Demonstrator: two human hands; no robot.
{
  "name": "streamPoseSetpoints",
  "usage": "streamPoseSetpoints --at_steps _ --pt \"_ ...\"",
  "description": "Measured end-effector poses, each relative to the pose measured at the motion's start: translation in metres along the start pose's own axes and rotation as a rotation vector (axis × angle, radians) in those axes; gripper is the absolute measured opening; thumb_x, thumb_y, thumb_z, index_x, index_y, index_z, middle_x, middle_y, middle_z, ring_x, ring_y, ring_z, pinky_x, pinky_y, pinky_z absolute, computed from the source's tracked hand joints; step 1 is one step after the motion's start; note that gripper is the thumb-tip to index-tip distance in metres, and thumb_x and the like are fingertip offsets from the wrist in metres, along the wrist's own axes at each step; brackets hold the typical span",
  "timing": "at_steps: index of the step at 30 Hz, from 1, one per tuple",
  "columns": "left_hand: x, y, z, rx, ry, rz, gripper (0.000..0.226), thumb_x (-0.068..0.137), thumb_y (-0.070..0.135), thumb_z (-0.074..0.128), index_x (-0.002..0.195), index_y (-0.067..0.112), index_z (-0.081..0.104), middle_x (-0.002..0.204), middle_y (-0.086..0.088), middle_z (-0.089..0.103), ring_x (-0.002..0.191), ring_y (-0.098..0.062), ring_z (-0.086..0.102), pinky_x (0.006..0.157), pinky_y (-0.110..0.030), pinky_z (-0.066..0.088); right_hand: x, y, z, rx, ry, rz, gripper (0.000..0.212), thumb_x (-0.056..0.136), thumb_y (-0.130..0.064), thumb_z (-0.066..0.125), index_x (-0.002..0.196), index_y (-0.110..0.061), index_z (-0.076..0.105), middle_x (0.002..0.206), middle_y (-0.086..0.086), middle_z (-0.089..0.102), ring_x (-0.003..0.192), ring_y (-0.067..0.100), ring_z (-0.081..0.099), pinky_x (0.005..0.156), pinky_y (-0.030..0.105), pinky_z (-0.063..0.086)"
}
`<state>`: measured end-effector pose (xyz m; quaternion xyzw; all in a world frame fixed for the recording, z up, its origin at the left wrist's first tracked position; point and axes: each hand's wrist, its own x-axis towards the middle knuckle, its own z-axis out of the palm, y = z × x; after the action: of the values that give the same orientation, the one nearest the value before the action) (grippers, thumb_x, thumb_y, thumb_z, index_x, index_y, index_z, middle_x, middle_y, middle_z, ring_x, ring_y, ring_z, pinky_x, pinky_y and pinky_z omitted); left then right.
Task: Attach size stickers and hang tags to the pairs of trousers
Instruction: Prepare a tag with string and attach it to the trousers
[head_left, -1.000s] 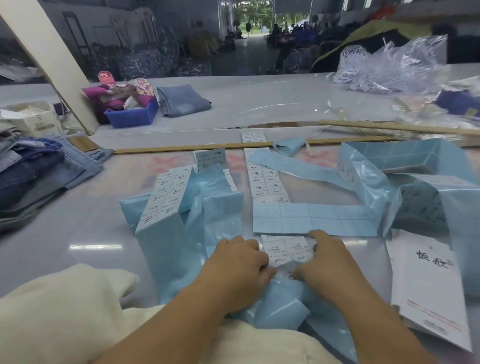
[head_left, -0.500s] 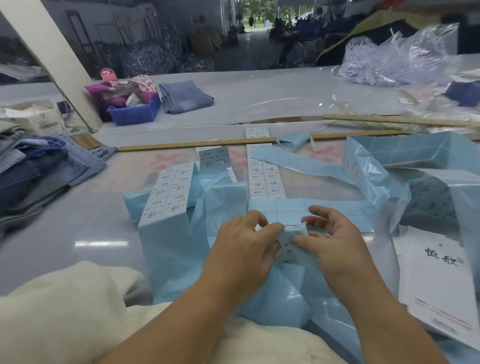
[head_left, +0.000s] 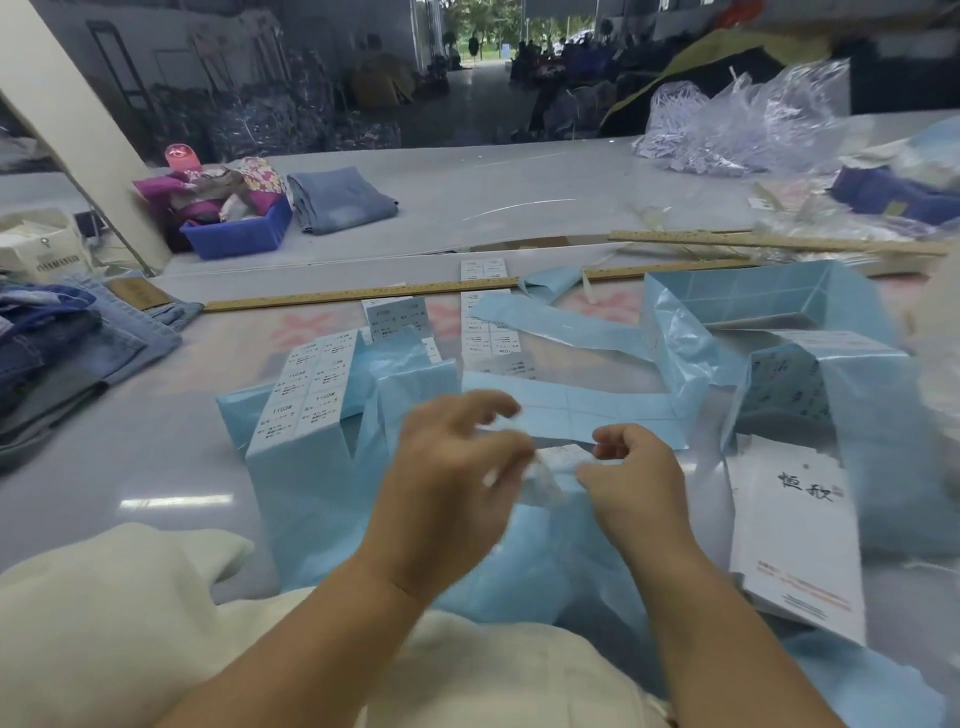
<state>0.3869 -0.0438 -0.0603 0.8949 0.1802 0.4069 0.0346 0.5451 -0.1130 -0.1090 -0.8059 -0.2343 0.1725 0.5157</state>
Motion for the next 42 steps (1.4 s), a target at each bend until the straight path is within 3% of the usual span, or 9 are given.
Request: streamPoseSetpoints --at_steps 3,6,12,15,19,24,31,37,42 --pt "0.024 0.017 -0.029 -0.342 0.076 -0.322 0.011 0.086 0.01 0.073 0.083 0.02 0.074 0.086 0.009 0.069 0.08 -0.008 0.063 0.073 -0.011 0.047 -0.005 0.001 -0.013 -0.107 -0.069 0.018 0.023 0.088 -0.01 0.059 0.109 -0.017 0.06 0.108 0.0 0.061 0.092 0.016 0.054 0.072 0.022 0.038" --pt "0.052 0.044 -0.035 -0.649 -0.154 -0.557 0.018 0.091 0.014 0.067 0.079 0.027 0.073 0.074 0.012 0.072 0.067 0.002 0.063 0.058 -0.007 0.044 -0.023 -0.007 -0.031 -0.236 -0.161 -0.138 0.026 0.093 -0.021 0.055 0.117 -0.014 0.06 0.121 0.006 0.058 0.109 0.022 0.053 0.091 0.028 0.04" --pt "0.091 0.109 0.019 -0.511 -0.628 -0.414 0.023 0.097 0.025 0.058 0.076 0.031 0.063 0.083 0.011 0.066 0.067 -0.006 0.054 0.051 -0.011 0.042 -0.089 0.01 -0.097 -0.579 -0.447 -0.456 0.049 0.093 -0.042 0.048 0.14 -0.031 0.04 0.152 -0.011 0.027 0.141 0.004 0.016 0.111 0.016 0.014" --pt "0.097 0.136 0.059 -0.432 -0.73 -0.386 0.018 0.099 0.025 0.054 0.084 0.028 0.062 0.083 0.01 0.062 0.073 -0.01 0.053 0.053 -0.015 0.041 -0.093 0.03 -0.153 -0.459 -0.385 -0.362 0.037 0.09 -0.044 0.056 0.127 -0.042 0.05 0.134 -0.02 0.045 0.128 -0.002 0.037 0.104 0.014 0.03" --pt "0.09 0.156 0.102 -0.324 -0.837 -0.365 0.013 0.1 0.024 0.051 0.091 0.028 0.06 0.103 -0.002 0.066 0.082 -0.016 0.055 0.059 -0.023 0.043 -0.081 0.057 -0.208 -0.218 -0.096 -0.144 0.017 0.084 -0.02 0.069 0.08 -0.037 0.065 0.078 -0.013 0.069 0.077 -0.004 0.06 0.068 0.008 0.044" --pt "0.102 0.163 0.129 -0.091 -0.987 -0.167 0.014 0.102 0.022 0.045 0.094 0.029 0.055 0.116 -0.003 0.062 0.097 -0.023 0.056 0.081 -0.033 0.048 -0.061 0.086 -0.24 -0.169 -0.019 0.003 0.023 0.083 -0.017 0.07 0.074 -0.036 0.063 0.075 -0.007 0.07 0.073 0.002 0.063 0.062 0.01 0.045" --pt "0.122 0.154 0.145 0.023 -1.21 -0.004 0.015 0.102 0.026 0.047 0.091 0.033 0.053 0.11 0.01 0.054 0.107 -0.021 0.052 0.087 -0.032 0.049 -0.047 0.113 -0.26 -0.167 0.078 0.07 0.017 0.084 -0.013 0.069 0.078 -0.029 0.066 0.066 -0.001 0.066 0.066 0.004 0.058 0.061 0.012 0.042" --pt "0.112 0.153 0.158 0.105 -1.192 0.117 0.014 0.103 0.03 0.044 0.098 0.034 0.056 0.104 0.014 0.055 0.096 -0.017 0.051 0.079 -0.028 0.041 -0.043 0.112 -0.253 -0.274 0.07 0.048 0.017 0.085 -0.02 0.064 0.084 -0.037 0.061 0.07 -0.023 0.062 0.068 -0.001 0.057 0.061 0.019 0.045" --pt "0.101 0.146 0.157 0.071 -1.091 0.141 0.01 0.096 0.036 0.056 0.087 0.033 0.051 0.098 0.016 0.053 0.087 -0.016 0.051 0.068 -0.025 0.036 -0.042 0.109 -0.249 -0.362 0.089 0.038 0.015 0.086 -0.024 0.061 0.099 -0.031 0.067 0.063 -0.011 0.061 0.067 0.003 0.058 0.068 0.027 0.05"
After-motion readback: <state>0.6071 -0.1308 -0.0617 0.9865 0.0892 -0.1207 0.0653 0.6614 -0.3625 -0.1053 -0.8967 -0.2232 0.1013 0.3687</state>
